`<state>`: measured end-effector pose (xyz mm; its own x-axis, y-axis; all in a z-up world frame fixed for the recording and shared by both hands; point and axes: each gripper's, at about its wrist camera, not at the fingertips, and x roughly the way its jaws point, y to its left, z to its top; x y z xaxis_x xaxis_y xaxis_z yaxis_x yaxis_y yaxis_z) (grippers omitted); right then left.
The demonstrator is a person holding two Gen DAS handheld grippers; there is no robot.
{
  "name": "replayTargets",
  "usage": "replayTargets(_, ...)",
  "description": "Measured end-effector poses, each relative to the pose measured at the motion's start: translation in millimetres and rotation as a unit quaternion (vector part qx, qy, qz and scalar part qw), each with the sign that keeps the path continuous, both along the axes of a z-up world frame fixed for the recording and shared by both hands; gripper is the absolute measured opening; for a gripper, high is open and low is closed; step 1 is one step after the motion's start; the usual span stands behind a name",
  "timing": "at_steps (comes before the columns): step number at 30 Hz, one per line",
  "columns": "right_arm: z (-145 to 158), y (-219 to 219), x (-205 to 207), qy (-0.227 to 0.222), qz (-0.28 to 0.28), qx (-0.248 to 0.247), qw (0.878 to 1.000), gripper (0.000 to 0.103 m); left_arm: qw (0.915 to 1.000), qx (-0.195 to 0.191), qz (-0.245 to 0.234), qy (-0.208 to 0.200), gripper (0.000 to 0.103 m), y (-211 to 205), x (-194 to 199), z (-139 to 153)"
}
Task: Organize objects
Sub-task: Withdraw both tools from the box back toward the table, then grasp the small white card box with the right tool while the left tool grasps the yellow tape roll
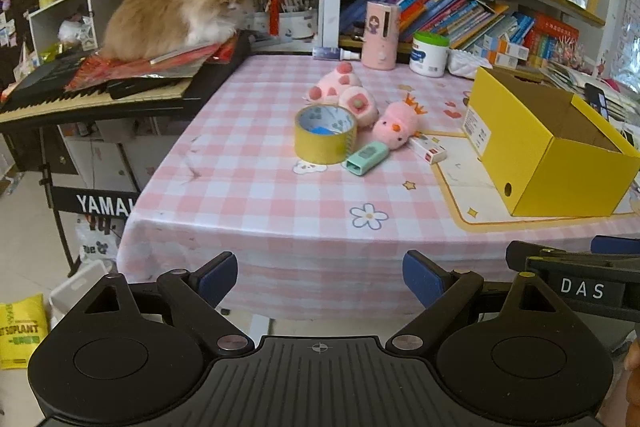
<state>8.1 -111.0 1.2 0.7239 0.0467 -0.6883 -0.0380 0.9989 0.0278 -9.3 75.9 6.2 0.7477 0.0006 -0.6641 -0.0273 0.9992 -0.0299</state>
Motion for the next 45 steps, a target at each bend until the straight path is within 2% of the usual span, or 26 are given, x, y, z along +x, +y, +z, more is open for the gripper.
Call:
replayTargets(13,2.3,17.2,0.6,-0.004,0.028,-0.007,1.000,0.094,0.9999,-0.009,0.010,0.005,0.092,8.6,3.3,-2.7)
replayTargets(22,-4.4,18.0,15.0,0.004,0.039,-0.005,0.999,0.090,0.9998,-0.006,0.014,0.016,0.092,6.3,19.3,-8.5)
replayTargets(37,-9.1,25.2,84.0,0.013,0.078,-0.001,0.997,0.073,0.9984,-0.012,0.051,0.023,0.092,9.7,76.3,-14.8)
replayTargets(45,-11.7,27.8,129.3,0.015,0.104,-0.006,0.994,0.058,0.9965,-0.022,0.077,0.022,0.092,10.8,111.0,-15.9)
